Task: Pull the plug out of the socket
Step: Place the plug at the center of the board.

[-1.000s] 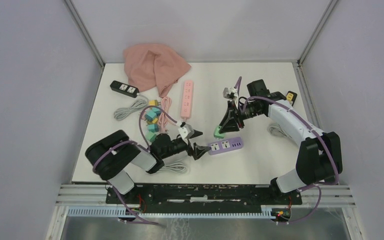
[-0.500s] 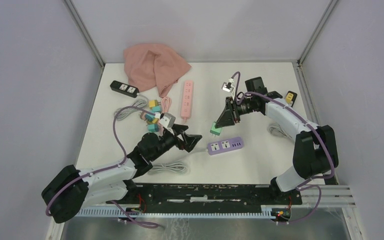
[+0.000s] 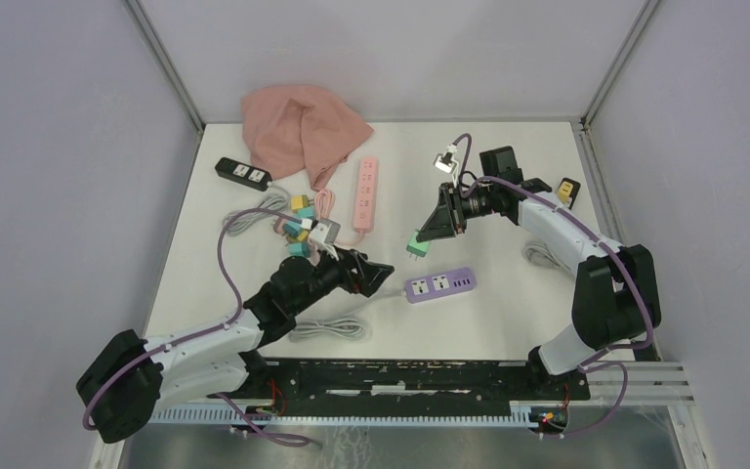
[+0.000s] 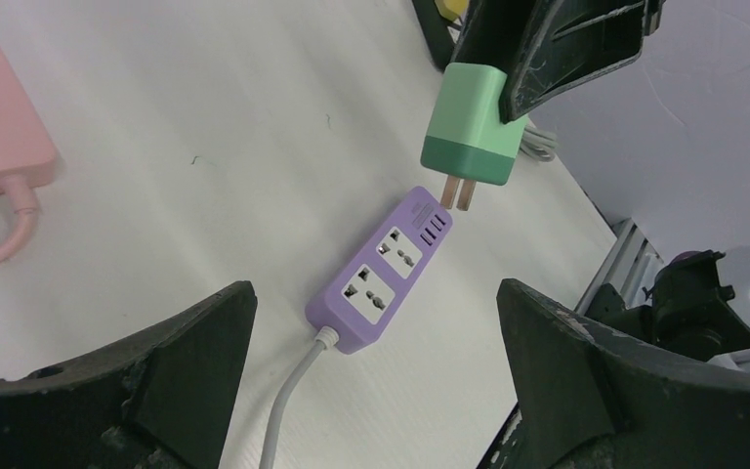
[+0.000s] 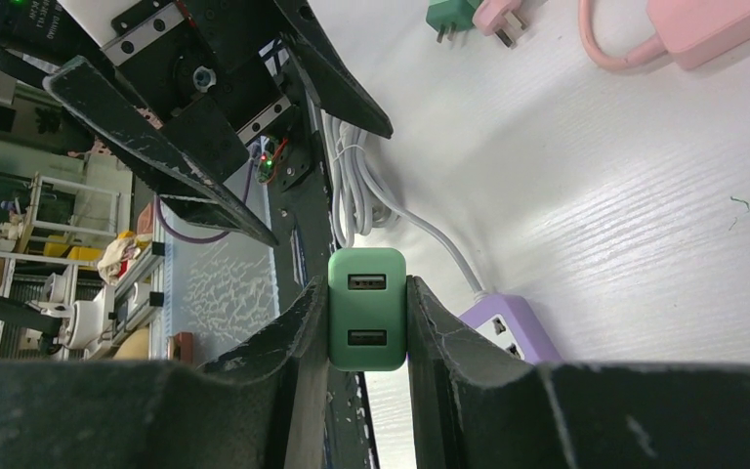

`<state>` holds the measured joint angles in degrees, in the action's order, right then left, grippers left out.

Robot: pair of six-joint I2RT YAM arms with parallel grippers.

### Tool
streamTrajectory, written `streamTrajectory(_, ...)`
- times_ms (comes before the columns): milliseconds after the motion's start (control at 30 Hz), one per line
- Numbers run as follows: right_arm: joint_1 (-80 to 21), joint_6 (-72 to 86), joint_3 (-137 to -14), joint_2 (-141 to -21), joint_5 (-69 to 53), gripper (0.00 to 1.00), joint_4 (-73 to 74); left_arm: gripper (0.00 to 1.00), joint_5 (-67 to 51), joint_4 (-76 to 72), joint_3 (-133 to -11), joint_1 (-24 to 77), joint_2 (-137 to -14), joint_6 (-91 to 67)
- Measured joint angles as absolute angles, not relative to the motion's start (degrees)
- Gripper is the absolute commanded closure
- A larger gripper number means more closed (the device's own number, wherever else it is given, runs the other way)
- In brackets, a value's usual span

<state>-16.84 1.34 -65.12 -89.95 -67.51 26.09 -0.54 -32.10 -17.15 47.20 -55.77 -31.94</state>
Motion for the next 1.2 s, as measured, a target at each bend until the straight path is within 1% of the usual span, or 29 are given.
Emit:
streamTrajectory(267,-16.8,3.2,-65.1,-90.0,-67.0,0.98,24.8,0.01,-1.1,-25.3,-24.0,48.3,-59.5,-33.6)
streamTrajectory(467,-16.8,3.6,-65.1,-90.0,-66.9,0.98,24.4,0.0,9.1,-14.2,-32.5,57.8,-64.0,-31.5)
streamTrajectory(633,-16.8,3.8,-65.1,-90.1,-66.8,0.98,24.4,0.01,17.6,-8.7,-37.6,63.3,-66.3,-29.0)
streamTrajectory(933,-16.8,4.9,-65.1,-91.7,-66.4,0.98,24.4,0.0,20.9,-7.3,-39.1,64.4,-69.4,-28.5)
streamTrajectory(1100,-16.8,5.9,-65.1,-92.2,-65.6,0.98,24.3,0.03,21.0,-6.0,-41.6,64.4,-70.8,-28.5)
streamTrajectory(1167,-16.8,6.4,-65.1,-92.6,-65.5,0.98,24.2,0.11,21.2,-5.6,-43.3,64.4,-71.7,-28.5)
streamTrajectory(1200,-16.8,6.6,-65.1,-92.9,-65.4,0.98,24.3,0.13,21.6,-5.2,-44.3,64.4,-72.3,-28.6)
